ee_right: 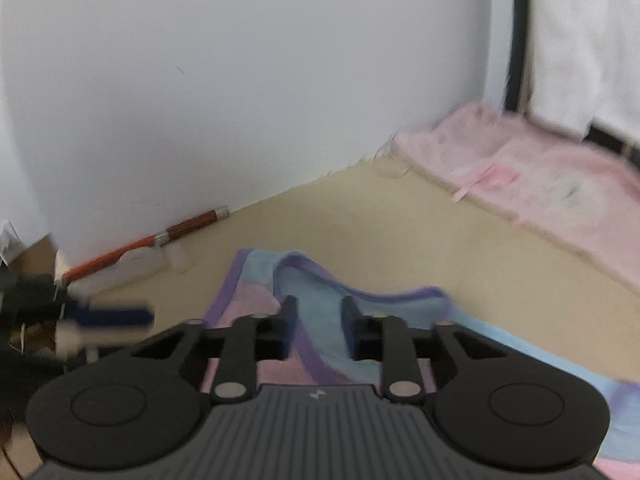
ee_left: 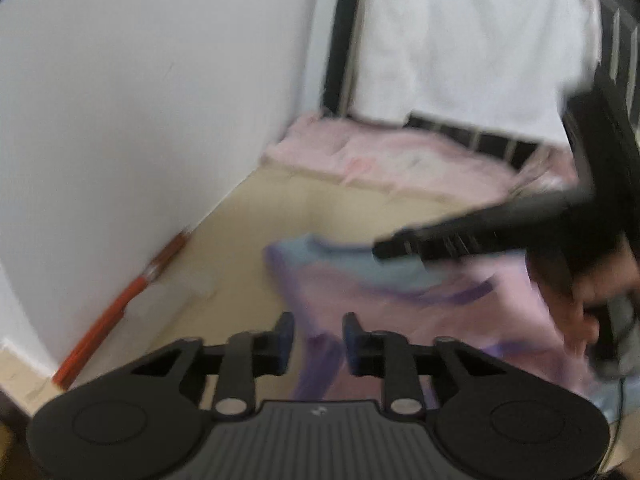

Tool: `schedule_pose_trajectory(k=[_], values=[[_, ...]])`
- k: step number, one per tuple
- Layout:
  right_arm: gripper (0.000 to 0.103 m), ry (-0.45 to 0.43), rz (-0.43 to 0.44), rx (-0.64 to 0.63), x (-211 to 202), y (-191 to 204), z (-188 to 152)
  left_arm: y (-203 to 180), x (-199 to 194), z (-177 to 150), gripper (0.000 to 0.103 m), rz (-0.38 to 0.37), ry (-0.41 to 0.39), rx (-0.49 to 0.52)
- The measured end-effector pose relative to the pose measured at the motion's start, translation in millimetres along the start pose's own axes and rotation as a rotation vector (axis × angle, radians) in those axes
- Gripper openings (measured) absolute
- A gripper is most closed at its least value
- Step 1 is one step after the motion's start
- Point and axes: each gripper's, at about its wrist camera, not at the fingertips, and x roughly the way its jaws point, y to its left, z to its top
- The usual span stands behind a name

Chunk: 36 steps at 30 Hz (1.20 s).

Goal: Fold clothes

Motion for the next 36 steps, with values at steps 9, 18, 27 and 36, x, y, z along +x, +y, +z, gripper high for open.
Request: schedule_pose_trajectory(k=[9,18,27,36], values=[[0.013,0.026,0.005,-0.101,36,29,-10,0,-4,-24,0.022,0.111,-0.034,0.035],[0.005,-0.008,-0.135,-0.042,16,23,-3,-1,-2,-19,0.022,0.107,-0.012,0.042],[0.013,-0.016,0.016,0.149,11,-20,2,32,39,58,0.027,-0.101,0.065,-0.144],[0.013,0.042,0.066,0.076,32,-11,0,31,94,64,0.002,-0.038,0.137,-0.229]])
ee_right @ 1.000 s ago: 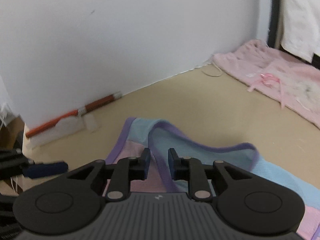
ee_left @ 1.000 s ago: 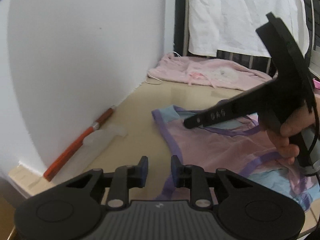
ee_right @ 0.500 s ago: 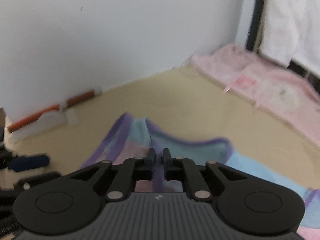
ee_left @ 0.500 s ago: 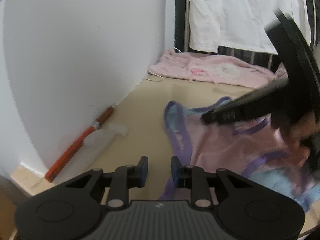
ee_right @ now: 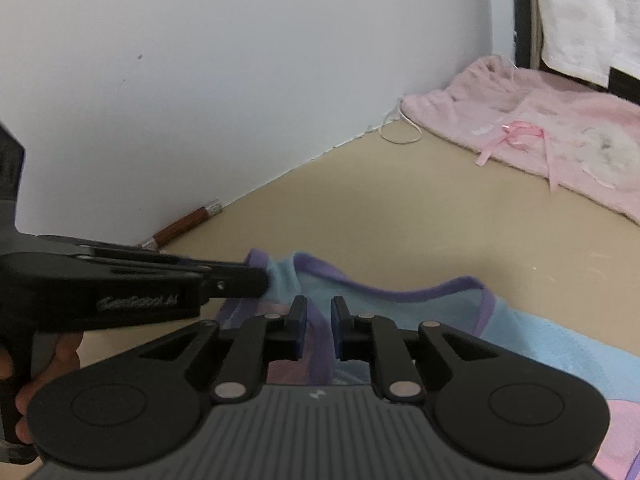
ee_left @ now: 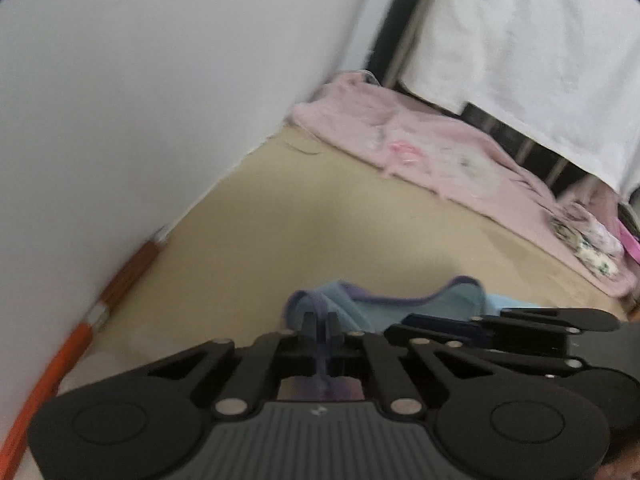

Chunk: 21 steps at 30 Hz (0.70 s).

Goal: Fold clothes

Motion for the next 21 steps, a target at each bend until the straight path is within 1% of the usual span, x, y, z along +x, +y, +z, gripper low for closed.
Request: schedule_pose_trajectory(k=[3,8,10,12,13,15,17,19,21], values=[[0.013,-0.001,-0.02,-0.052,6,8,-1,-1,-7,-9,0.002,0.055,-0.043,0.005],[0.013,-0.012,0.002,-0.086,14,17,5,-6,-6,-14,0.003,0.092,-0.069,0.007],[0.013,-0.006,-0.021,-0.119,20,21,5,-6,-7,-15,0.003,0.098,-0.075,0.005],[0.003,-0.01,-0.029,-0.146,21,25,5,-6,-8,-16,0.003,0.101,-0.078,0.0],[0.0,-0.018,-0.034,-0.144,19,27,5,-6,-8,-17,0.003,0.101,-0.079,-0.003],[0.0,-0.051,-0.06,-0.088,10,24,6,-6,-9,-17,0.003,0.091,-0.078,-0.006],[0.0,-0.075,-0.061,-0.053,-2,24,5,-8,-8,-17,0.003,0.09,-0.078,-0.002],[0.001,-0.086,-0.066,-0.084,-11,31,2,-7,-8,-17,0.003,0.092,-0.081,-0.002],[0.001,-0.094,-0.102,-0.118,-14,37,-1,-4,-8,-16,0.004,0.092,-0.082,-0.01]])
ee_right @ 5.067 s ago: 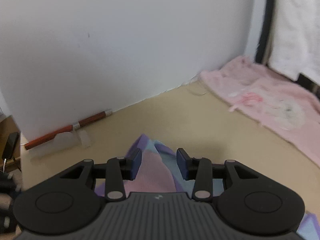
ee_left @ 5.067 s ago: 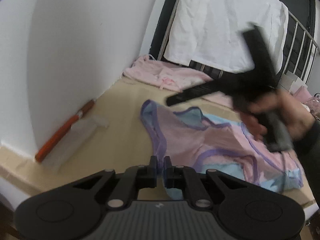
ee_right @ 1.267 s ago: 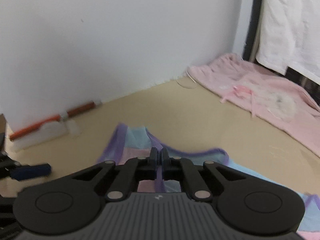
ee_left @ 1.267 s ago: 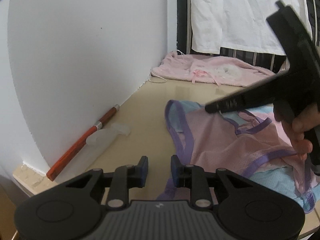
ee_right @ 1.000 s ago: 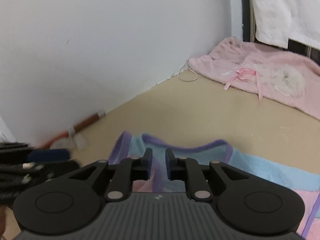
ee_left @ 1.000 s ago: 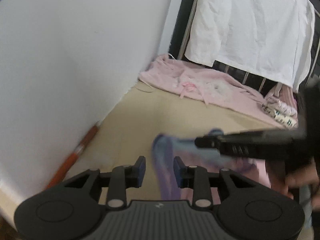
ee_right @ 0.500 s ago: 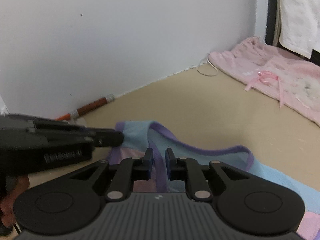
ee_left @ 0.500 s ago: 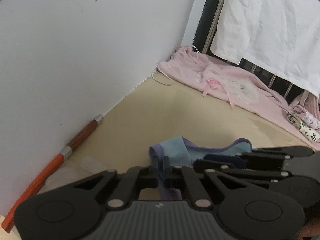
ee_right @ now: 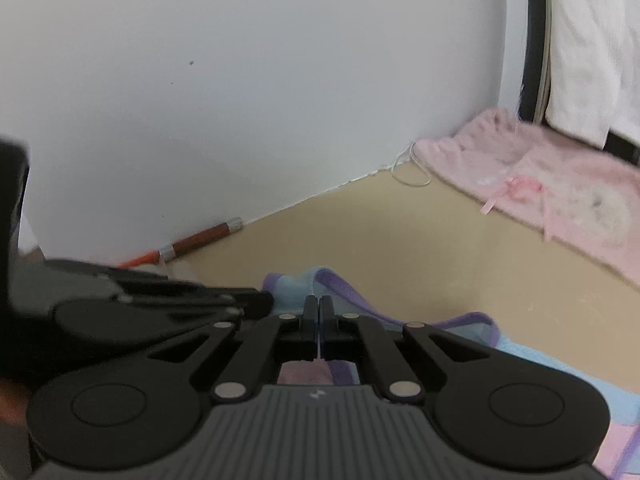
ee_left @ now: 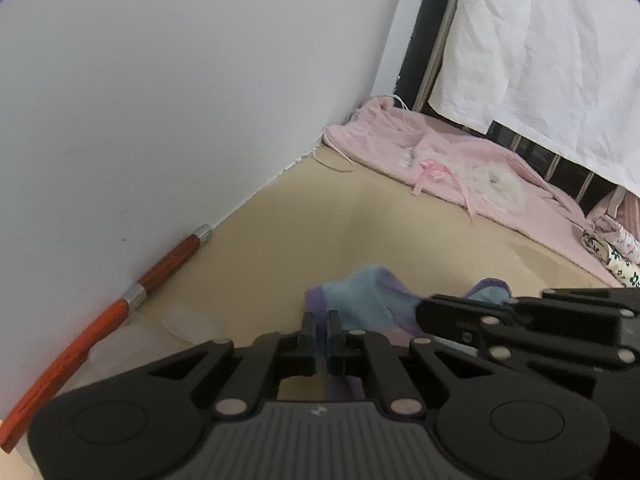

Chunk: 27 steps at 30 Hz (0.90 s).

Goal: Fold clothes

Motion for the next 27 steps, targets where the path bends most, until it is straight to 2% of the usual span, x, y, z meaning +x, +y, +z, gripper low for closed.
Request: schedule_pose_trajectory(k=[4,5,6,7,10,12,17,19,21,23,25,27], values=[[0.001,0.003,-0.077,0.101,-6,-27,0,4,0,2,0.008,0.002,0.007,-0.016],[0.001,0.006,-0.084,0.132,-9,-36,-1,3,-3,2,0.011,-0.003,0.0,-0.014],[0.003,0.009,-0.073,0.148,-13,-42,-2,2,-8,2,0.017,-0.011,-0.014,-0.009],[0.004,0.011,-0.057,0.153,-18,-47,-4,2,-13,2,0.018,-0.019,-0.027,-0.004],[0.01,0.013,-0.02,0.144,-29,-55,-7,-6,-25,4,0.018,-0.017,-0.076,0.033],[0.011,0.03,-0.031,0.153,-28,-59,-8,-15,-27,8,0.018,0.002,-0.103,0.073],[0.011,0.052,-0.063,0.144,-51,-63,-28,-32,7,7,0.018,0.017,-0.009,0.205],[0.011,0.078,-0.072,0.14,-65,-62,-44,-29,8,9,0.018,0.016,0.004,0.203],[0.011,0.063,-0.099,0.14,-84,-57,-58,-23,-4,11,0.017,-0.006,-0.01,0.15],[0.011,0.02,-0.058,0.156,-106,-54,-71,-22,-26,9,0.018,-0.042,-0.068,0.118],[0.011,0.037,-0.022,0.178,-108,-52,-83,-34,-48,-1,0.021,-0.074,-0.094,0.141],[0.011,0.072,-0.066,0.171,-102,-46,-98,-54,-60,-16,0.024,-0.115,-0.078,0.202]])
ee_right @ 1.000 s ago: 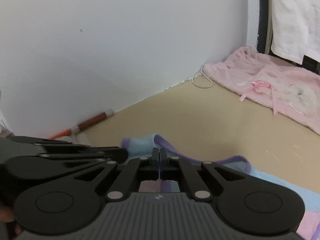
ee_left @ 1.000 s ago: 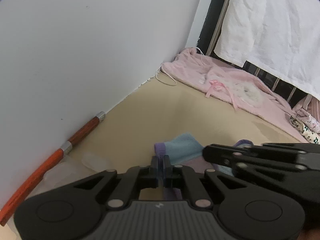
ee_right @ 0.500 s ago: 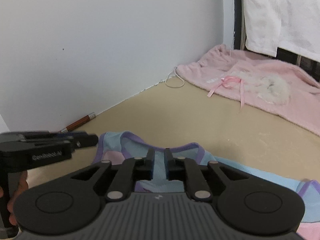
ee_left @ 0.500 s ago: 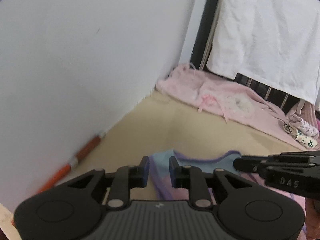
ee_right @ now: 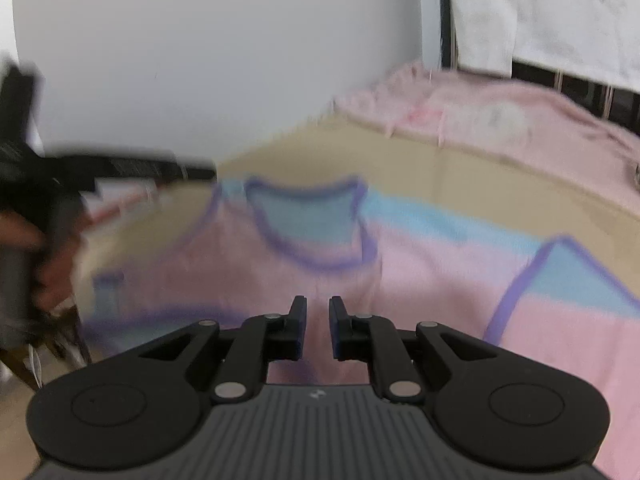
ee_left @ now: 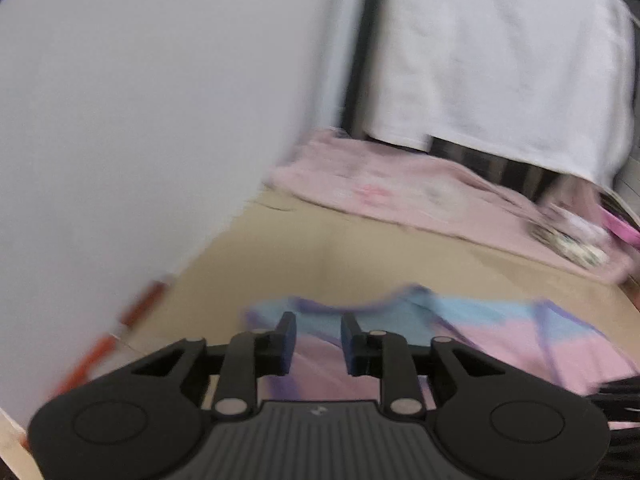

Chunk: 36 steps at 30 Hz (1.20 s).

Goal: Fold clothes

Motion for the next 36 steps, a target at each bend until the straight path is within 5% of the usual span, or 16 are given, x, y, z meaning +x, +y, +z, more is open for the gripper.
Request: schedule_pose_trajectory(k=[3,7,10,12,13,14,16,21,27,36], values=[[0.015,-0.092,-0.057,0.075,-22,-5,-20,-34,-9,-20,0.025,-0.041,0.016,0.099],[0.015,-0.158,-0.022,0.198,-51,-30,-26,-55,-14,-39,0.025,-0.063,0.016,0.129],[0.02,-0.134,0.015,0.203,-35,-39,6,-66,-17,-47,0.025,-0.088,0.024,0.144],[0.04,-0.082,0.079,0.216,-10,-37,31,-75,-27,-54,0.026,-0.077,0.019,0.141],[0.04,-0.044,0.096,0.214,5,-35,41,-77,-31,-58,0.027,-0.075,0.019,0.139],[0.037,-0.005,0.089,0.207,18,-32,47,-77,-33,-61,0.03,-0.075,0.023,0.139],[0.002,0.062,0.067,0.193,43,-28,58,-75,-37,-66,0.031,-0.073,0.026,0.144],[0.004,-0.017,0.101,0.366,49,-53,62,-78,-45,-71,0.031,-0.109,0.026,0.155],[0.031,-0.079,0.052,0.347,25,-63,40,-100,-52,-80,0.031,-0.166,0.013,0.261],[0.031,-0.147,-0.183,0.03,-110,-67,-70,-52,-89,-99,0.043,-0.402,0.007,0.364]])
